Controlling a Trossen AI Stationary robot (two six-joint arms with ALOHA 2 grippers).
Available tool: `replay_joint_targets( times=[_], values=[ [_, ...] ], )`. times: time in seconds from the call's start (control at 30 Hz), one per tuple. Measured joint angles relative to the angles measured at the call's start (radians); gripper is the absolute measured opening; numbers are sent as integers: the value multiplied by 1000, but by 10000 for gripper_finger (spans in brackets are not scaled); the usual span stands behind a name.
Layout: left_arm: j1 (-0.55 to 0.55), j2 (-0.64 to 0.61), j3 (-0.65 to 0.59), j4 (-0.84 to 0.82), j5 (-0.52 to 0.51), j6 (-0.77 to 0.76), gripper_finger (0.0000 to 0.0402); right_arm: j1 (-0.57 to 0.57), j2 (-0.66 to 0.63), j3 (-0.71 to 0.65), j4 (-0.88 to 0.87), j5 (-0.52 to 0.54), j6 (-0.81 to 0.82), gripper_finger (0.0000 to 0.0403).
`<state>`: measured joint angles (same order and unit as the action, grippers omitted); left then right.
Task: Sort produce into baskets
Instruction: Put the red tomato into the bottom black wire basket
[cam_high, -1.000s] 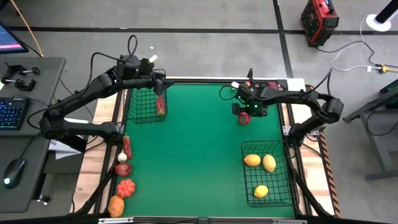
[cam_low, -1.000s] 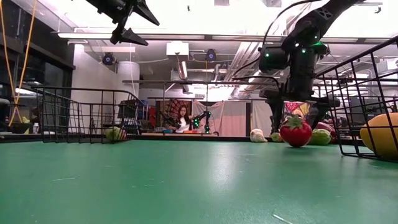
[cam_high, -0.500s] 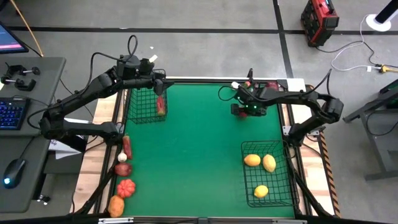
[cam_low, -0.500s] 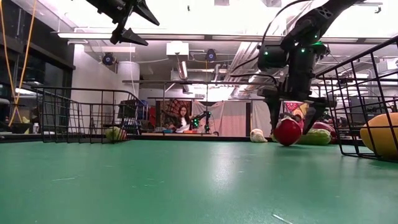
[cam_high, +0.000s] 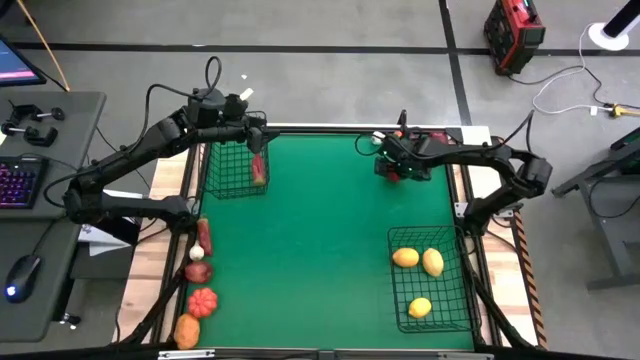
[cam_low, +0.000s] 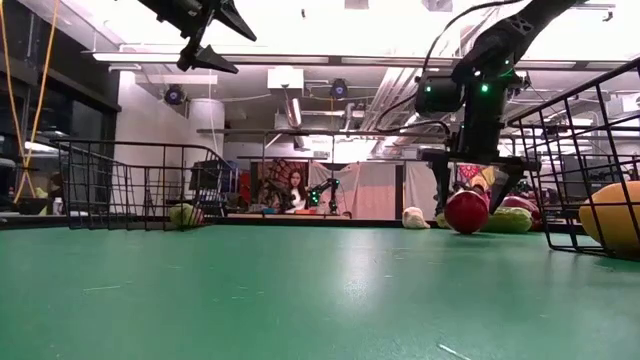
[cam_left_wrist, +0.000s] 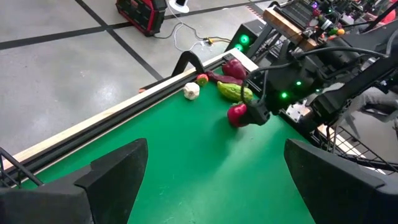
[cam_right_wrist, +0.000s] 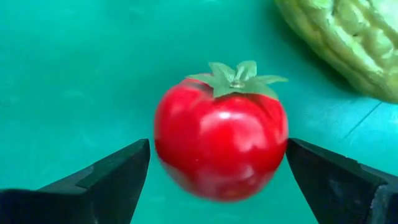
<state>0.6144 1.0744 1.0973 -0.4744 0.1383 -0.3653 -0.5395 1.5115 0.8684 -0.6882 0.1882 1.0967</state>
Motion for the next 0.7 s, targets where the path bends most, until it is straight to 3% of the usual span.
replay_joint_targets(
  times=[0.43,0.7],
  values=[
    [0,0,0,-1,1,0,367,-36,141,0,179,-5,-40,369],
    [0,0,0,-1,1,-1,367,-37,173,2,223,49,-20,369]
  ],
)
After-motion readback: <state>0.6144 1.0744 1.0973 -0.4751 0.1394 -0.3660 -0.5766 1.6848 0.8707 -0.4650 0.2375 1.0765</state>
